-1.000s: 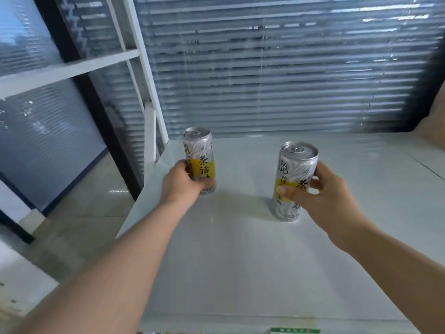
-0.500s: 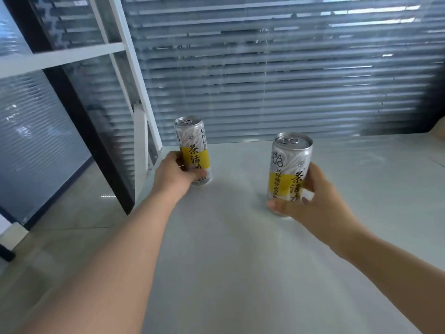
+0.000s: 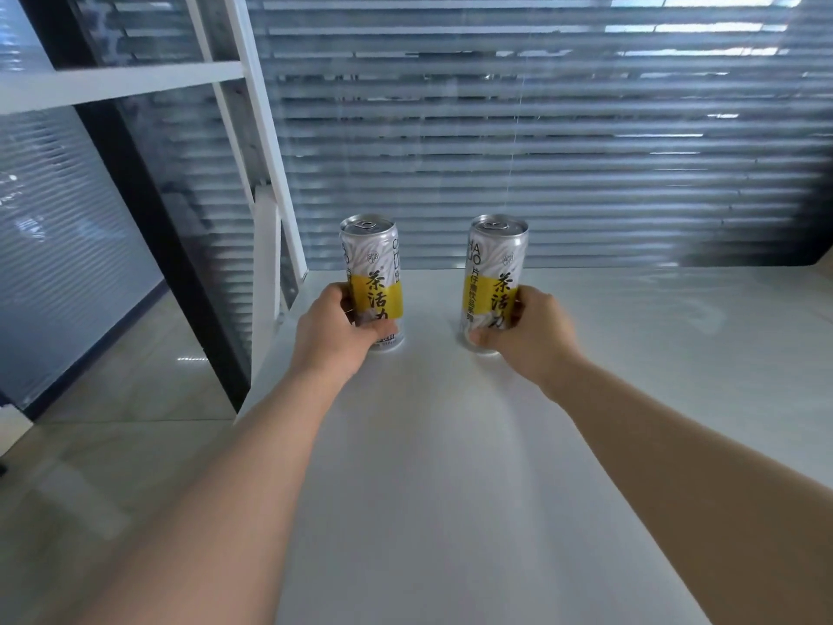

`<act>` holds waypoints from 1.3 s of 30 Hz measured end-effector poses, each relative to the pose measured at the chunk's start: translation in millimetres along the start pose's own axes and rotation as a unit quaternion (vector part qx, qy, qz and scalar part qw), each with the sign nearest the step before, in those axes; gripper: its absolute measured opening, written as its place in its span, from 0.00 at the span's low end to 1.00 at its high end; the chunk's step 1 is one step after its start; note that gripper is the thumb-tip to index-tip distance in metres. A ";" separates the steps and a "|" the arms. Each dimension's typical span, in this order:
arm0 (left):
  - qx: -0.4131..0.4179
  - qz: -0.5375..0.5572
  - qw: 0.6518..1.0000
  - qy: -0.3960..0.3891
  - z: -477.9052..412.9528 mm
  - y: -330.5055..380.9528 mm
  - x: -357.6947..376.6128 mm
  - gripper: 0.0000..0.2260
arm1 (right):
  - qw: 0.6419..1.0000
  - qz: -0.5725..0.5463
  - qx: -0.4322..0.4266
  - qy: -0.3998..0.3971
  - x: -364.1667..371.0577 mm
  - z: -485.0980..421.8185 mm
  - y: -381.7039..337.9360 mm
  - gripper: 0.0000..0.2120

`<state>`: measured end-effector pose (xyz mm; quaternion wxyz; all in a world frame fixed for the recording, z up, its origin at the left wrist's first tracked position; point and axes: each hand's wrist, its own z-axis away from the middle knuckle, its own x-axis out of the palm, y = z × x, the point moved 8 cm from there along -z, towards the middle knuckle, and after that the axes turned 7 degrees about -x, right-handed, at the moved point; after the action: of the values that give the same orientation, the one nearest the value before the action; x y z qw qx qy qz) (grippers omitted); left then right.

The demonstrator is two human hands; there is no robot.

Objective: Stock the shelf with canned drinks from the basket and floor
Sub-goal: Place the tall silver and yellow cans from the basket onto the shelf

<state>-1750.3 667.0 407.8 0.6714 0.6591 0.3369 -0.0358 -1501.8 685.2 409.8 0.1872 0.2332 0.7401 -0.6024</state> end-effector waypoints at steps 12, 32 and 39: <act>0.017 0.004 1.000 -0.017 -3.1 0.1 3.9 0.24 | 0.998 0.061 0.004 -0.016 11.9 -3.1 -11.3 0.26; -0.026 0.004 0.998 -0.050 2.2 -3.0 8.2 0.39 | 0.996 -0.042 0.061 -0.054 15.4 6.8 -4.9 0.51; -0.051 0.014 0.997 0.054 44.8 12.0 -17.1 0.34 | 0.992 -0.114 0.052 0.001 -9.9 43.6 -9.2 0.28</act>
<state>-1739.4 621.1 422.4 0.6855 0.6296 0.3647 0.0268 -1499.1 639.8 413.9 0.1041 0.1570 0.7297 -0.6573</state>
